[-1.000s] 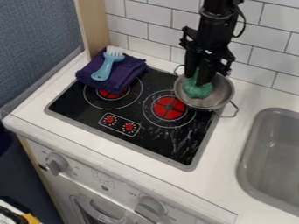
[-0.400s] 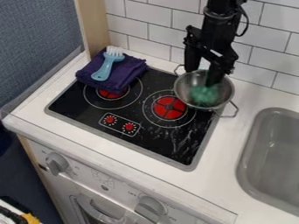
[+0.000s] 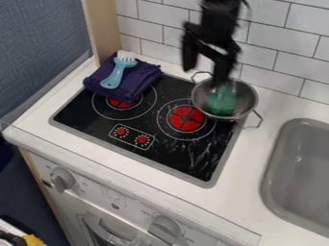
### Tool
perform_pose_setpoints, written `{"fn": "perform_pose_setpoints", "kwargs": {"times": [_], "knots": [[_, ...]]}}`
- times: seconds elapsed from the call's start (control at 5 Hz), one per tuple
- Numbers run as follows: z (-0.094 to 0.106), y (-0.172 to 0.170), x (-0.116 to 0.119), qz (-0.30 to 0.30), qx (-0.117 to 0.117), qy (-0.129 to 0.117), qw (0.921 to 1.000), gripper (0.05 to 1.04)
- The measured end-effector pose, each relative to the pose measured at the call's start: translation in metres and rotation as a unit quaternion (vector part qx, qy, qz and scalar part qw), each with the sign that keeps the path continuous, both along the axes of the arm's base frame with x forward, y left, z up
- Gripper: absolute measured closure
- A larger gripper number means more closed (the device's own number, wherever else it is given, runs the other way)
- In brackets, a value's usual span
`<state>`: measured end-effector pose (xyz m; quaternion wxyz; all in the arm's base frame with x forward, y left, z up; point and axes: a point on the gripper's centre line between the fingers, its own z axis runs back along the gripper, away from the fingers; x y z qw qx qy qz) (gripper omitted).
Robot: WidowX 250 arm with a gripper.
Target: Move the green object in the pot above the right burner.
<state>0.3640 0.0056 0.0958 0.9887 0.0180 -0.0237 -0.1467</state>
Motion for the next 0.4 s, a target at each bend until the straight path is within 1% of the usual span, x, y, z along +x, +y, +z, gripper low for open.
{"fn": "perform_pose_setpoints", "kwargs": {"times": [0.2,0.4], "knots": [[-0.007,0.042,-0.019,0.049,-0.006,0.007,0.9988,0.083],[-0.018,0.045,-0.027,0.05,-0.008,0.014,0.9986,0.083]]}}
